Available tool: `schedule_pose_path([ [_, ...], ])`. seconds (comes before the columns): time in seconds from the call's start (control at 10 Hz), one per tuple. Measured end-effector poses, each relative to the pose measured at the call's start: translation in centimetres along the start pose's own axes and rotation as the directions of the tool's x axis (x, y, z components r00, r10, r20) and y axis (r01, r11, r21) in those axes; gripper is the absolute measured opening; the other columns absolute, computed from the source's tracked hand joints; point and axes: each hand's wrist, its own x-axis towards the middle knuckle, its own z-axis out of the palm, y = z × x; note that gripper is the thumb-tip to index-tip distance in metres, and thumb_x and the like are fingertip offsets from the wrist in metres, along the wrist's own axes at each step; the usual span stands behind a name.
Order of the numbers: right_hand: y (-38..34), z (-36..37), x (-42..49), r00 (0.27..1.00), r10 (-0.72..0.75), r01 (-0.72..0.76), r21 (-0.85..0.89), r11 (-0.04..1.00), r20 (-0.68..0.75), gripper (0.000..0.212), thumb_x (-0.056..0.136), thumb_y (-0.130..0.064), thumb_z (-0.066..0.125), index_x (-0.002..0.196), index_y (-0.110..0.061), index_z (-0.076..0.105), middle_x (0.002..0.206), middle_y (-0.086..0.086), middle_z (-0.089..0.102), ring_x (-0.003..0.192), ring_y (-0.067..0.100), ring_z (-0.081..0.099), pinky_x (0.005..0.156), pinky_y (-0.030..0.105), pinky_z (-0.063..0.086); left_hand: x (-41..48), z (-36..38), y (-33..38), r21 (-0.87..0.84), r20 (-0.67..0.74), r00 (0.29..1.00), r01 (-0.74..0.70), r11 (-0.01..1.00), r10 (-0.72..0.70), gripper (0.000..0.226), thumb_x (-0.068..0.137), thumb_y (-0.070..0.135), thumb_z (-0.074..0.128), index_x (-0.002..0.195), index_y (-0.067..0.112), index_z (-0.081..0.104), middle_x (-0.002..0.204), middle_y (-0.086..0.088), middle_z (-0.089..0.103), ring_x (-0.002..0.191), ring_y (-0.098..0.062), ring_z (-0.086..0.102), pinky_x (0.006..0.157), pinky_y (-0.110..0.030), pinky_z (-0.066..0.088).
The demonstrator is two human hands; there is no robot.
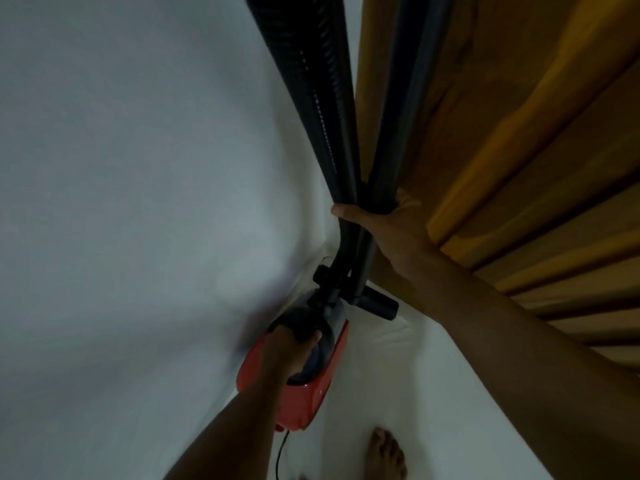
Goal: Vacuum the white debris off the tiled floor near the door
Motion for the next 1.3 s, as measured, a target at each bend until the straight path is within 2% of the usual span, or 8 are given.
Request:
schedule_pose_path([
  [0.3, 7.7, 2.0, 4.1, 0.994, -0.082, 0.081, -0.025, 0.996, -0.074, 0.035, 0.069, -0.007, 0.094, 0.090, -0.027, 0.073, 0.081, -0.026, 0.072, 0.083, -0.010, 0.070, 0.072, 0.009, 0.055, 7.8, 1.8, -2.5, -0.070, -0.033, 0.999, 0.015, 0.997, -0.017, 0.059, 0.070, 0.064, 0.073, 0.091, 0.009, 0.072, 0.089, -0.019, 0.075, 0.084, -0.041, 0.072, 0.073, -0.048, 0.059],
  [0.5, 10.7, 2.3, 5.6, 0.990, -0.092, 0.082, -0.089, 0.993, -0.110, 0.037, 0.065, -0.023, 0.098, 0.093, -0.028, 0.076, 0.090, -0.019, 0.075, 0.091, 0.000, 0.073, 0.082, 0.021, 0.061, 9.3, 2.9, -1.4, 0.066, -0.029, 0.998, -0.054, 0.996, 0.056, 0.042, 0.083, 0.052, 0.061, 0.100, 0.014, 0.072, 0.094, -0.010, 0.076, 0.088, -0.031, 0.072, 0.077, -0.039, 0.059],
  [0.6, 10.6, 2.7, 5.9, 0.991, -0.088, 0.075, -0.130, 0.989, -0.104, 0.048, 0.058, -0.039, 0.099, 0.098, -0.023, 0.077, 0.096, -0.015, 0.076, 0.095, 0.001, 0.073, 0.085, 0.025, 0.062, 8.9, 2.5, -1.1, 0.112, -0.018, 0.998, -0.060, 0.992, 0.063, 0.050, 0.083, 0.052, 0.063, 0.116, 0.016, 0.071, 0.113, -0.008, 0.073, 0.103, -0.030, 0.069, 0.089, -0.039, 0.056],
  [0.7, 10.1, 2.7, 5.3, 0.988, -0.122, 0.097, -0.232, 0.968, -0.098, 0.089, 0.044, -0.072, 0.090, 0.113, -0.017, 0.076, 0.104, -0.009, 0.077, 0.100, 0.006, 0.073, 0.086, 0.029, 0.062, 8.1, 1.9, -1.3, 0.189, -0.016, 0.997, -0.076, 0.979, 0.080, 0.050, 0.086, 0.052, 0.058, 0.124, 0.020, 0.067, 0.120, -0.006, 0.070, 0.107, -0.027, 0.066, 0.088, -0.035, 0.054],
  [0.8, 8.6, 2.2, 4.5, 0.999, -0.024, 0.016, -0.281, 0.960, -0.025, 0.095, 0.050, -0.062, 0.095, 0.129, -0.017, 0.068, 0.115, -0.010, 0.070, 0.112, 0.011, 0.066, 0.096, 0.027, 0.057, 7.0, 0.9, -1.3, 0.176, -0.074, 0.995, -0.046, 0.983, 0.060, 0.063, 0.076, 0.057, 0.057, 0.123, 0.016, 0.062, 0.109, -0.006, 0.071, 0.093, -0.024, 0.068, 0.076, -0.033, 0.056],
  [0.9, 7.0, 1.4, 3.8, 0.999, 0.032, -0.027, -0.349, 0.937, 0.008, 0.086, 0.070, -0.034, 0.095, 0.144, -0.014, 0.056, 0.133, 0.001, 0.063, 0.122, 0.013, 0.056, 0.083, -0.001, 0.041, 4.2, -0.9, 0.0, 0.183, -0.052, 0.997, -0.046, 0.982, 0.056, 0.063, 0.082, 0.054, 0.058, 0.130, 0.015, 0.056, 0.118, -0.007, 0.069, 0.101, -0.026, 0.067, 0.073, -0.030, 0.050],
  [1.2, 4.9, 1.3, 2.0, 0.946, 0.322, -0.315, -0.314, 0.896, -0.031, 0.083, 0.089, -0.043, 0.078, 0.157, -0.014, 0.039, 0.152, 0.006, 0.049, 0.141, 0.032, 0.046, 0.110, 0.026, 0.035, -2.5, -6.1, 4.6, 0.133, 0.078, 0.992, -0.105, 0.986, 0.096, 0.056, 0.099, 0.039, 0.056, 0.148, 0.015, 0.041, 0.142, -0.013, 0.056, 0.126, -0.029, 0.056, 0.095, -0.030, 0.046],
  [1.3, 4.4, 0.5, 0.7, 0.922, 0.386, -0.371, -0.329, 0.868, -0.021, 0.076, 0.084, -0.049, 0.078, 0.146, -0.014, 0.052, 0.130, 0.003, 0.058, 0.124, 0.030, 0.058, 0.105, 0.041, 0.048, -4.5, -6.7, 4.8, 0.138, 0.066, 0.993, -0.108, 0.984, 0.099, 0.056, 0.097, 0.039, 0.057, 0.145, 0.014, 0.044, 0.145, -0.011, 0.053, 0.128, -0.027, 0.054, 0.102, -0.033, 0.046],
])
